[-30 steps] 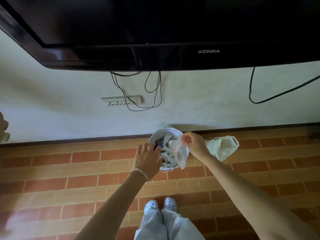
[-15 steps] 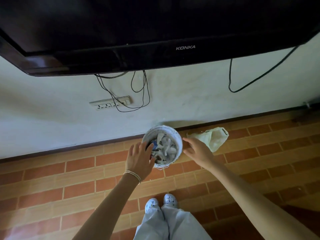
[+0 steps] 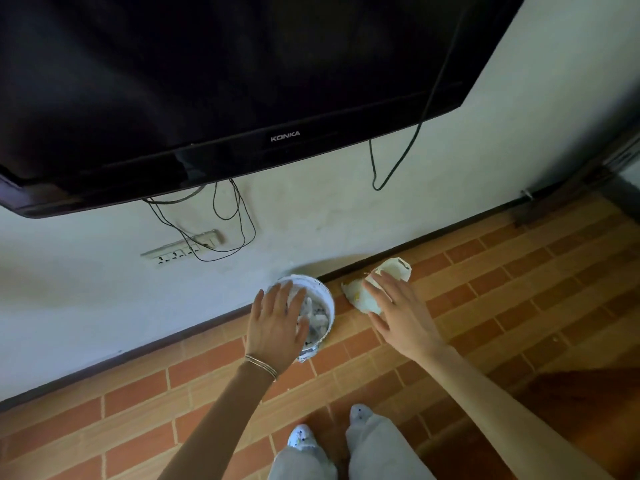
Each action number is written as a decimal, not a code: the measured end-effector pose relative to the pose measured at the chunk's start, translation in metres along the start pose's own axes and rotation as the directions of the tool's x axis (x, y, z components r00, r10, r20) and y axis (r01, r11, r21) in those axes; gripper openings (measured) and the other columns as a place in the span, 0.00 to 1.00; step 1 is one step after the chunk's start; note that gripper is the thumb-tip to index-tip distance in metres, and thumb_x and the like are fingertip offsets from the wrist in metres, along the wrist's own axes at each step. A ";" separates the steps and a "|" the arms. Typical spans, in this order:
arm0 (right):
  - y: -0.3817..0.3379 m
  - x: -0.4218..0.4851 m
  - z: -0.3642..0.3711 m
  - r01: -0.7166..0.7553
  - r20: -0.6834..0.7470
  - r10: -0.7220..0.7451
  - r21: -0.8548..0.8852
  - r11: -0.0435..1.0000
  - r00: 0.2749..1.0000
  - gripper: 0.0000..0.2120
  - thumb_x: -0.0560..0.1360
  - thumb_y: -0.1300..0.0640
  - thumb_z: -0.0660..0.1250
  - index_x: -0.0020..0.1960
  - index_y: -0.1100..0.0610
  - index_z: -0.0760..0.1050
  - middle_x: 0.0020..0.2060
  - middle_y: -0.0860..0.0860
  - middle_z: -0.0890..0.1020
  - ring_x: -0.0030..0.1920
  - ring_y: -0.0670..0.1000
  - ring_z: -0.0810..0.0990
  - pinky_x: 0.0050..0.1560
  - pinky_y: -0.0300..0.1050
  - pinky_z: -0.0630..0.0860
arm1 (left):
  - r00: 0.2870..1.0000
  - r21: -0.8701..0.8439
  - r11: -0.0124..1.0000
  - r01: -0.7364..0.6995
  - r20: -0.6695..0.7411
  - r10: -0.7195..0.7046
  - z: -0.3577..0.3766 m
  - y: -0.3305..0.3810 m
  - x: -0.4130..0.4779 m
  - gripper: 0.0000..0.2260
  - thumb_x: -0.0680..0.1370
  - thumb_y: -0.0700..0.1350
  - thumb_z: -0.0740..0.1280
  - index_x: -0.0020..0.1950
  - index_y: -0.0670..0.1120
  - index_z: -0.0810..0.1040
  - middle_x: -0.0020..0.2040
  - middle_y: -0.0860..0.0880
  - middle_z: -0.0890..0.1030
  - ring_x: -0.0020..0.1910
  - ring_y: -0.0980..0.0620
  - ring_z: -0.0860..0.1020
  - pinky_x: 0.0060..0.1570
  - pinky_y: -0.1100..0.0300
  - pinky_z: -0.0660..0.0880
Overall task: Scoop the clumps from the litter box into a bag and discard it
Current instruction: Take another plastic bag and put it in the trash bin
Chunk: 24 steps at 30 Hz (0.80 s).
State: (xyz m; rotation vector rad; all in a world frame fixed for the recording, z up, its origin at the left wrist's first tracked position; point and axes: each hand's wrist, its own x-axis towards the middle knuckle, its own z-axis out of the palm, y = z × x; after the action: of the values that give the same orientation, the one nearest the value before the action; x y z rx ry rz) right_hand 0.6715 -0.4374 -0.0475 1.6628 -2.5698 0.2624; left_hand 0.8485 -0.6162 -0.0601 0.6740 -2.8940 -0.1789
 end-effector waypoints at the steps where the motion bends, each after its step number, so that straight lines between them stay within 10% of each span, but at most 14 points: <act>1: 0.002 -0.007 0.000 -0.006 -0.005 0.006 -0.005 1.000 1.000 0.27 0.71 0.51 0.70 0.67 0.56 0.70 0.65 0.54 0.74 0.66 0.54 0.71 0.63 0.55 0.71 | 1.000 -0.014 1.000 -0.016 -0.009 0.016 0.001 0.006 -0.001 0.21 0.74 0.53 0.56 0.62 0.46 0.73 0.61 0.42 0.77 0.59 0.40 0.75 0.60 0.42 0.70; 24: 0.240 -0.062 0.001 0.188 0.133 -0.203 0.118 0.975 0.970 0.31 0.65 0.54 0.76 0.66 0.55 0.70 0.62 0.53 0.76 0.59 0.52 0.78 0.56 0.51 0.75 | 0.955 -0.064 0.962 0.266 0.156 -0.253 0.067 0.238 0.037 0.24 0.66 0.51 0.71 0.61 0.48 0.76 0.60 0.43 0.77 0.59 0.41 0.75 0.57 0.41 0.73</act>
State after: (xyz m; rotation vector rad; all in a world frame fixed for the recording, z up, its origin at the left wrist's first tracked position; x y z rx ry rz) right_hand 0.4788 -0.2863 -0.0834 2.0273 -2.5030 0.2782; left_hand 0.7015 -0.4153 -0.0844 1.0670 -2.9022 -0.3973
